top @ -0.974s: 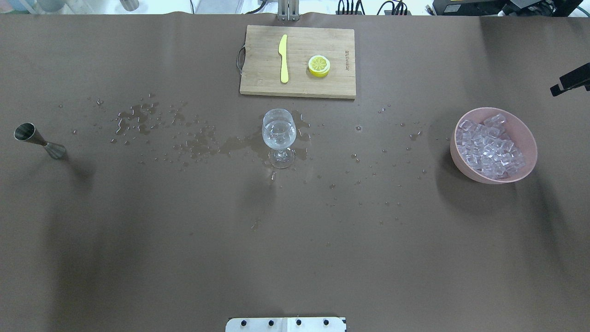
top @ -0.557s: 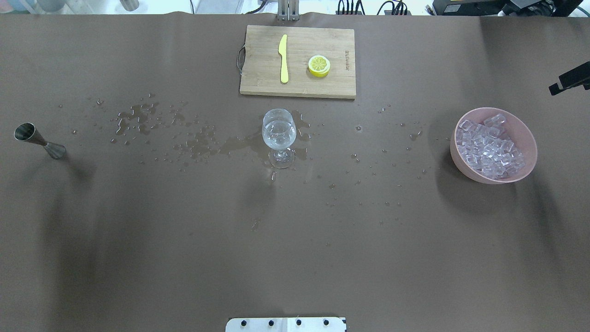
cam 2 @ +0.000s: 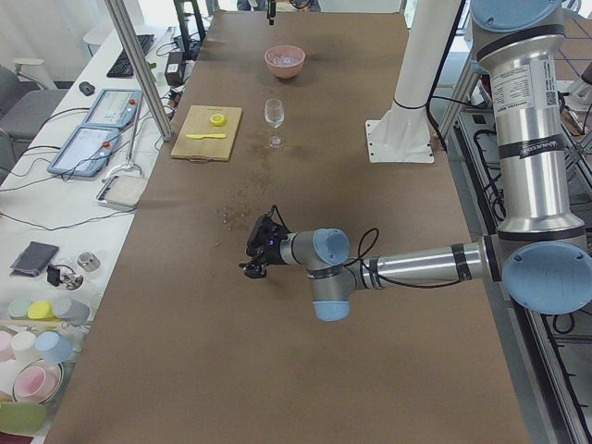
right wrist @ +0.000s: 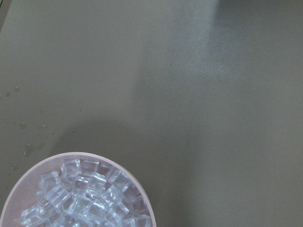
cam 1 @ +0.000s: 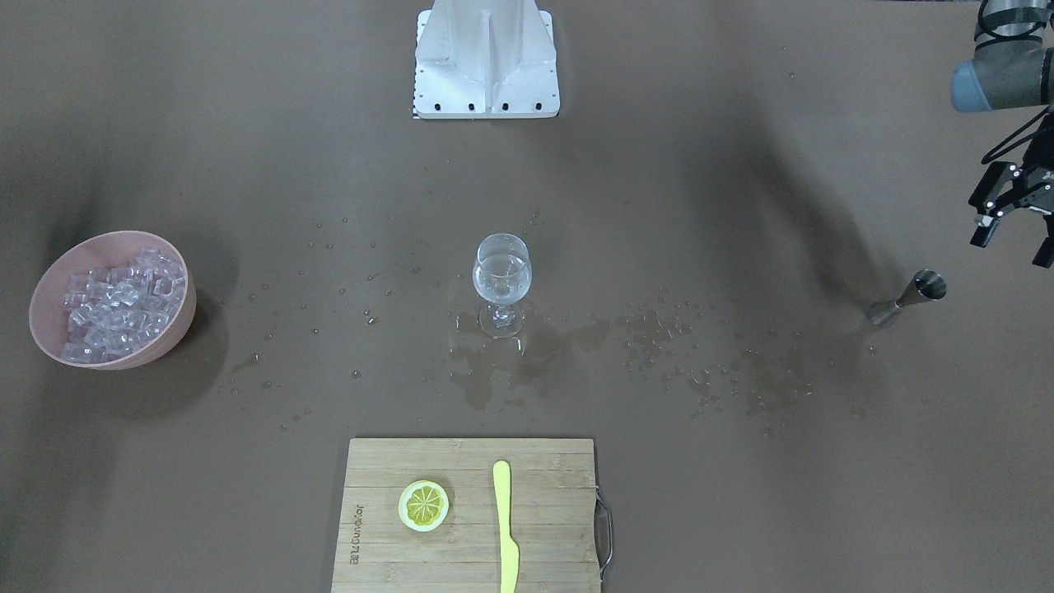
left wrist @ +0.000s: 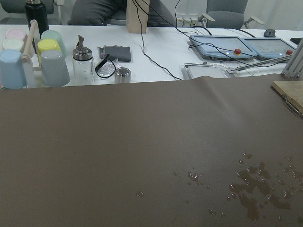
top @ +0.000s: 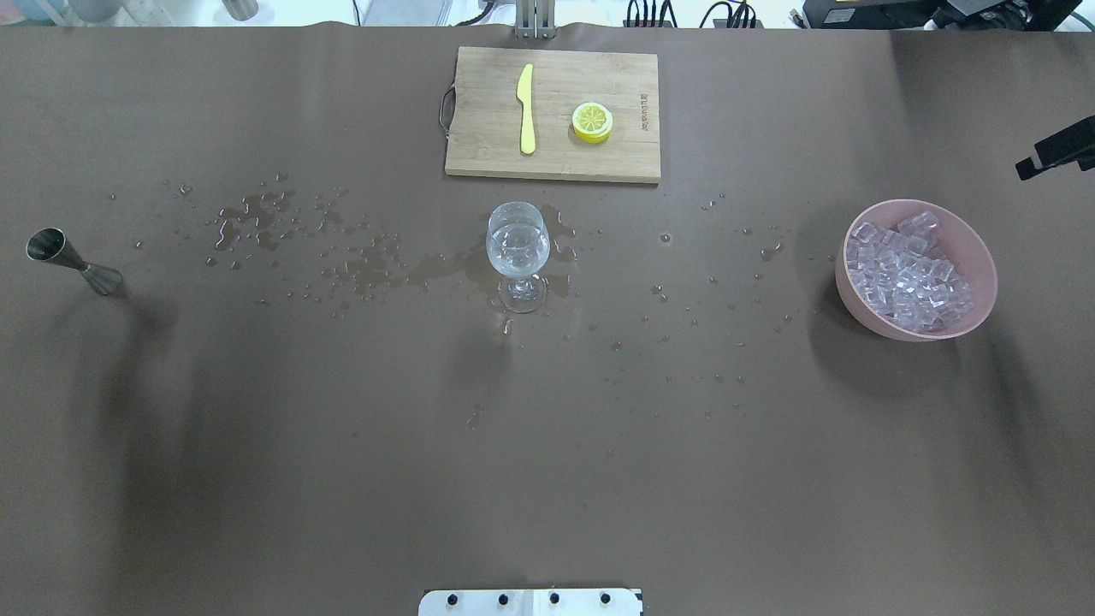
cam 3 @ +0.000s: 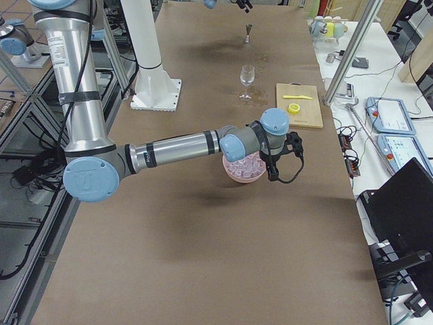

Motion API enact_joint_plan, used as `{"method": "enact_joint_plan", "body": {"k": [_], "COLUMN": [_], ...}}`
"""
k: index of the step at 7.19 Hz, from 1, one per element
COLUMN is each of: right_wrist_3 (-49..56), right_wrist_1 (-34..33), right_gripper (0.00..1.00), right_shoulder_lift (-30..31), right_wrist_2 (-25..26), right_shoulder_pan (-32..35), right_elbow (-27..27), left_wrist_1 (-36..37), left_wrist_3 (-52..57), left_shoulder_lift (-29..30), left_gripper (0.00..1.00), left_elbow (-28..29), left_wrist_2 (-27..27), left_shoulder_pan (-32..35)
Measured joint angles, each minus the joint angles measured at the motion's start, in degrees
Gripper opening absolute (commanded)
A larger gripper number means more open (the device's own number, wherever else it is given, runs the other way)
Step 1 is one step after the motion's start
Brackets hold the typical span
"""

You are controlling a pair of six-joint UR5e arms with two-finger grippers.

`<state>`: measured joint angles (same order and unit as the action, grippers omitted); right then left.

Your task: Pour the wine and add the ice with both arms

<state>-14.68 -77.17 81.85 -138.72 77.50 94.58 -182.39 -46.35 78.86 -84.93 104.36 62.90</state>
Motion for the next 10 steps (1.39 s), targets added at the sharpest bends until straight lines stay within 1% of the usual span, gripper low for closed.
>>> {"method": "enact_joint_plan", "body": {"k": [2,4,6,8,10], "right_wrist_3": [0.00,0.00,0.00,0.00,0.00], "right_wrist_1": [0.00,0.00,0.00,0.00,0.00], "right_gripper": [1.00,1.00,1.00,1.00,1.00], "right_shoulder_lift": [-0.13,-0.31,-0.52,-0.58,-0.63], "right_wrist_2": [-0.05,-0.04,0.00,0.01,0.03], "right_shoulder_pan": [-0.47,-1.03,-1.42,-1.60,-1.67], "right_elbow": [-0.22,-0.35,-0.59,-0.80,-0.86], "left_wrist_1": [-0.09,-0.15,-0.16,-0.39,-2.89], "left_wrist_3": [0.02,0.06,0.04,0.03,0.03], "left_shoulder_lift": [1.14,2.12,2.34,2.86,4.72], "left_gripper": [0.95,0.95,0.95,0.95,0.95], "left_elbow": [1.69,3.34,3.99,5.03,9.41], "left_wrist_2": [-6.73,-10.80,-13.77,-15.13,-15.57], "left_shoulder_pan": [-5.53,-8.60,-11.14,-12.54,-12.92]}}
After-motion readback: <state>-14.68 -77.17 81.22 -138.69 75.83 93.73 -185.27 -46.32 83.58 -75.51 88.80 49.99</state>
